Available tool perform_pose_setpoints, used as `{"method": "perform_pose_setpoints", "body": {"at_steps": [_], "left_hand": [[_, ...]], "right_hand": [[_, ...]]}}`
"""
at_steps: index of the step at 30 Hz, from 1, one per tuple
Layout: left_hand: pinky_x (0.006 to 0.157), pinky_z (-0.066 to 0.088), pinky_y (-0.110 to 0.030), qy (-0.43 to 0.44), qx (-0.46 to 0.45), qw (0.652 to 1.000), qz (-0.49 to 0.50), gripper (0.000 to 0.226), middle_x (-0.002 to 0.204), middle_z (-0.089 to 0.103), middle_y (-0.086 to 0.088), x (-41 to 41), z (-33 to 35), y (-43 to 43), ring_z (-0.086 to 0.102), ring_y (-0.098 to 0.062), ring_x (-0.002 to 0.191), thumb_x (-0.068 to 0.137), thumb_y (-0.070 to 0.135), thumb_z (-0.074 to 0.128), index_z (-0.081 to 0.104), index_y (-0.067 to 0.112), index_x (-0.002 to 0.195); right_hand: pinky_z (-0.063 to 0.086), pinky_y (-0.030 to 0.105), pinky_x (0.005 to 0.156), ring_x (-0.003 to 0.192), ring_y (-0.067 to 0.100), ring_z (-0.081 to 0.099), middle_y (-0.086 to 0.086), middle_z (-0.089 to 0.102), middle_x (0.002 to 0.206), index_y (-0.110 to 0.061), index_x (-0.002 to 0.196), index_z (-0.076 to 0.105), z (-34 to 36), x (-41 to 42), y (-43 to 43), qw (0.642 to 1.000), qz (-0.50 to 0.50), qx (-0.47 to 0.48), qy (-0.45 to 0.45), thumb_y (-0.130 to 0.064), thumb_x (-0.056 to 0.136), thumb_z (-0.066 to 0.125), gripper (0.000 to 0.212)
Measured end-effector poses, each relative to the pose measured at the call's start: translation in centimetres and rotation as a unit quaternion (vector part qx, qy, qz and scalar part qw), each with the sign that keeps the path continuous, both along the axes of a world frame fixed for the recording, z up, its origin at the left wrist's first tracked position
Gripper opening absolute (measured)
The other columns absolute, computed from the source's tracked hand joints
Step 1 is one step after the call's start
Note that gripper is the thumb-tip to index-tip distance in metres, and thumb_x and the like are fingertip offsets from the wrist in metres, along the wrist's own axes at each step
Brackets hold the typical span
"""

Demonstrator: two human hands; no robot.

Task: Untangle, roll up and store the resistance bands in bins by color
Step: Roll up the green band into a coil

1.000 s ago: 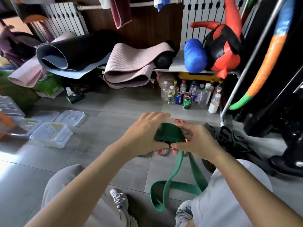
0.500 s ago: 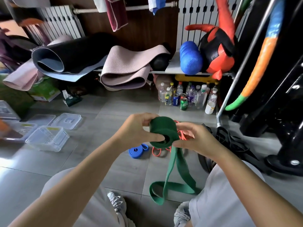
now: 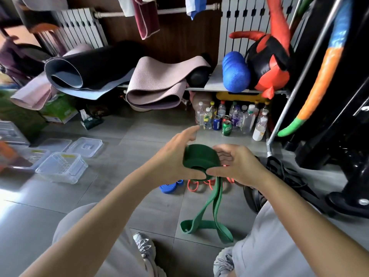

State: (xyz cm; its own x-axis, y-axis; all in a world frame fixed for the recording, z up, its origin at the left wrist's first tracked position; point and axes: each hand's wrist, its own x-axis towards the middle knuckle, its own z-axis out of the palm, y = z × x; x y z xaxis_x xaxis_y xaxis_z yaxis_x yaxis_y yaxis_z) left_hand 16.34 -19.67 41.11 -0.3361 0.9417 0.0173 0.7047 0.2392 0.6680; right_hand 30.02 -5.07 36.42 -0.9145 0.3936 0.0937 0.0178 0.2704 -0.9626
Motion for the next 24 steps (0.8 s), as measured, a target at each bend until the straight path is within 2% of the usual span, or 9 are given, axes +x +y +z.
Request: {"method": "perform_pose_setpoints", "body": {"at_steps": [2, 4, 8, 10, 13, 17, 21, 22, 24], "left_hand": [[0.090, 0.042, -0.026, 0.142, -0.066, 0.986, -0.057, 0.089, 0.122, 0.045, 0.007, 0.2, 1.0, 0.4, 0.046, -0.013, 0.109, 0.069, 0.032, 0.079, 0.028, 0.037, 0.142], [0.086, 0.045, -0.027, 0.172, -0.087, 0.979, -0.063, 0.075, 0.116, 0.050, 0.008, 0.0, 1.4, 0.5, 0.052, -0.014, 0.102, 0.073, 0.031, 0.074, 0.036, 0.039, 0.138], [0.090, 0.045, -0.023, 0.067, -0.018, 0.998, -0.008, 0.072, 0.115, 0.054, 0.017, -0.3, 1.0, 0.0, 0.052, -0.006, 0.102, 0.070, 0.024, 0.080, 0.046, 0.040, 0.132], [0.092, 0.046, -0.023, -0.017, 0.045, 0.999, 0.018, 0.074, 0.111, 0.057, 0.023, -0.4, 0.4, -0.3, 0.054, -0.001, 0.100, 0.067, 0.016, 0.082, 0.049, 0.048, 0.124], [0.089, 0.051, -0.022, -0.133, 0.133, 0.981, 0.051, 0.080, 0.109, 0.060, 0.023, -0.4, -0.5, -0.5, 0.061, -0.003, 0.100, 0.065, 0.003, 0.082, 0.048, 0.057, 0.112], [0.080, 0.054, -0.024, -0.239, 0.227, 0.941, 0.077, 0.072, 0.108, 0.065, 0.009, 0.1, -1.2, -0.1, 0.065, -0.008, 0.096, 0.065, -0.008, 0.078, 0.056, 0.043, 0.111], [0.080, 0.055, -0.032, -0.346, 0.268, 0.895, 0.083, 0.064, 0.107, 0.068, -0.002, 0.7, -2.1, 0.6, 0.066, -0.019, 0.097, 0.060, 0.001, 0.078, 0.058, 0.029, 0.114], [0.078, 0.055, -0.032, -0.356, 0.260, 0.894, 0.083, 0.063, 0.107, 0.066, -0.002, 0.8, -2.2, 0.7, 0.066, -0.020, 0.096, 0.061, 0.003, 0.077, 0.055, 0.029, 0.114], [0.080, 0.055, -0.033, -0.286, 0.210, 0.932, 0.081, 0.064, 0.112, 0.060, -0.002, 0.6, -1.8, 0.9, 0.062, -0.020, 0.100, 0.064, 0.006, 0.081, 0.048, 0.032, 0.112]], "right_hand": [[0.052, 0.016, 0.076, 0.081, 0.001, 0.068, -0.010, 0.071, 0.090, -0.019, 0.100, 0.062, 0.5, -0.4, -0.1, 1.000, 0.011, 0.021, -0.009, -0.001, 0.064, 0.083, 0.045], [0.053, 0.019, 0.077, 0.082, 0.003, 0.068, -0.010, 0.072, 0.088, -0.024, 0.098, 0.063, 0.7, -0.7, -0.2, 1.000, 0.010, 0.018, 0.003, -0.002, 0.064, 0.083, 0.045], [0.049, 0.019, 0.082, 0.092, 0.005, 0.067, -0.011, 0.072, 0.093, -0.024, 0.103, 0.062, -0.1, -0.4, 0.1, 0.999, 0.018, -0.045, 0.022, -0.017, 0.062, 0.083, 0.046], [0.049, 0.021, 0.086, 0.104, 0.010, 0.065, -0.008, 0.071, 0.106, -0.022, 0.110, 0.060, -0.8, -0.1, 0.1, 0.995, 0.025, -0.088, 0.026, -0.036, 0.055, 0.087, 0.063], [0.050, 0.021, 0.085, 0.101, 0.012, 0.066, -0.007, 0.071, 0.106, -0.019, 0.110, 0.059, -1.2, 0.1, 0.1, 0.991, 0.014, -0.125, 0.044, -0.050, 0.044, 0.089, 0.079], [0.052, 0.021, 0.081, 0.094, 0.012, 0.068, -0.005, 0.073, 0.099, -0.016, 0.108, 0.059, -0.7, -0.3, 0.3, 0.985, 0.005, -0.148, 0.088, -0.049, 0.041, 0.090, 0.080], [0.054, 0.025, 0.081, 0.094, 0.017, 0.069, 0.001, 0.073, 0.100, -0.015, 0.107, 0.061, 0.3, -0.8, 0.3, 0.982, -0.014, -0.146, 0.117, -0.044, 0.046, 0.090, 0.073], [0.055, 0.026, 0.081, 0.093, 0.018, 0.069, 0.001, 0.073, 0.098, -0.016, 0.105, 0.063, 0.6, -0.9, 0.4, 0.984, -0.023, -0.132, 0.119, -0.040, 0.048, 0.091, 0.067], [0.054, 0.023, 0.080, 0.091, 0.016, 0.070, -0.001, 0.074, 0.094, -0.018, 0.102, 0.064, 0.9, -0.8, 0.6, 0.989, -0.027, -0.094, 0.111, -0.022, 0.057, 0.089, 0.052]]}}
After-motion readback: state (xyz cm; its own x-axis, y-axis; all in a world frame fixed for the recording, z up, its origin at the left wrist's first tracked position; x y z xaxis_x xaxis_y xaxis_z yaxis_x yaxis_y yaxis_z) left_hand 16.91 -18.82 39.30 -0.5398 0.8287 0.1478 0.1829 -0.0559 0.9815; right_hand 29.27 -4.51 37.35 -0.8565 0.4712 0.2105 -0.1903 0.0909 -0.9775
